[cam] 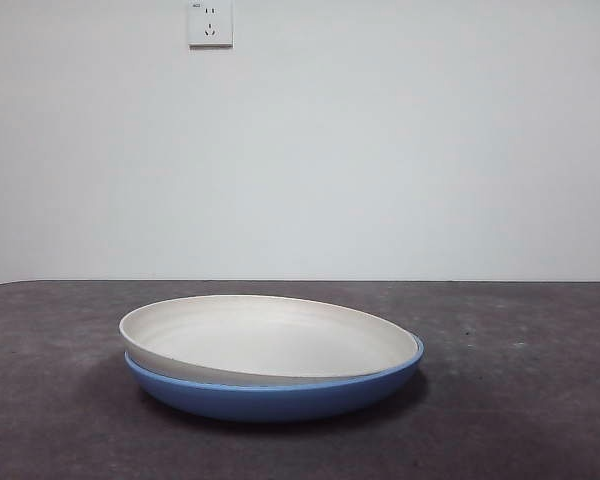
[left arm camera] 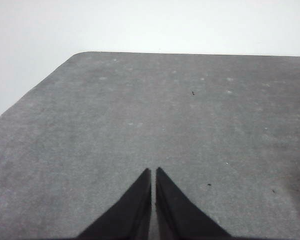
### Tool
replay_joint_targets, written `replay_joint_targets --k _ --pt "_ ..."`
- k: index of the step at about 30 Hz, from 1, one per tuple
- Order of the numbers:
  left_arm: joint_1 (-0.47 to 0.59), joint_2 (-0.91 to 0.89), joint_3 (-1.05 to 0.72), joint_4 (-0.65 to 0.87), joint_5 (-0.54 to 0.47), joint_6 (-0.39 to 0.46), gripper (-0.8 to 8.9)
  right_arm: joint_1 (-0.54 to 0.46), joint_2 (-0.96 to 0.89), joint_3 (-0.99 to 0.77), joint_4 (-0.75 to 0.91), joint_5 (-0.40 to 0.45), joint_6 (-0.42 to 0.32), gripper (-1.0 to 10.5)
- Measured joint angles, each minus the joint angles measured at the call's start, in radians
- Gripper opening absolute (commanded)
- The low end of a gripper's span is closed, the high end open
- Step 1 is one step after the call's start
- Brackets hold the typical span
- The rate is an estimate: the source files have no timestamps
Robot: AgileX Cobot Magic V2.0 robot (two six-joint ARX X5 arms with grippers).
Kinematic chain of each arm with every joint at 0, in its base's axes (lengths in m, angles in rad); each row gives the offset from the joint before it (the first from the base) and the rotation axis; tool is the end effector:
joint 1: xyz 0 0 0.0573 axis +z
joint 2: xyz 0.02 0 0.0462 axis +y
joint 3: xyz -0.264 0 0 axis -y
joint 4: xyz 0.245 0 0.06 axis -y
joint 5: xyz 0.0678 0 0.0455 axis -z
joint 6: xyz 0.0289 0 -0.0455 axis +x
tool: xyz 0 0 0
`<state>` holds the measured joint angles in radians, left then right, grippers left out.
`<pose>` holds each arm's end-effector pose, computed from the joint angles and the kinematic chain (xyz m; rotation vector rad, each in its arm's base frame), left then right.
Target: Pick up the white plate, put it on the blue plate, put it on desk
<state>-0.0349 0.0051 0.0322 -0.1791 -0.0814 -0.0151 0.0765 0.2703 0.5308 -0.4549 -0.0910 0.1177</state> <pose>0.0948 -0.0010 0.1568 -0.0062 0.1514 0.0476 0.0812 0.0089 0.2764 0.1185 0.2042 0.1553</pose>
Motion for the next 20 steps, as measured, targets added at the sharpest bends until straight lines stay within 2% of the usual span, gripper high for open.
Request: replay_joint_targets --k 3,7,9,14,20 --pt "0.0 0.0 0.0 0.0 0.0 0.0 0.2 0.0 -0.076 -0.167 0.211 0.06 -0.056 0.1" --pt "0.0 0.0 0.0 0.0 0.0 0.0 0.2 -0.003 -0.161 -0.349 0.336 0.136 -0.116 0.1" --pt "0.0 0.0 0.0 0.0 0.0 0.0 0.2 -0.013 -0.194 -0.416 0.346 0.168 -0.134 0.1" --pt "0.0 0.0 0.0 0.0 0.0 0.0 0.2 -0.053 -0.245 -0.507 0.349 0.171 -0.148 0.1" --pt "0.0 0.0 0.0 0.0 0.0 0.0 0.2 -0.064 -0.264 -0.515 0.296 0.171 -0.152 0.1"
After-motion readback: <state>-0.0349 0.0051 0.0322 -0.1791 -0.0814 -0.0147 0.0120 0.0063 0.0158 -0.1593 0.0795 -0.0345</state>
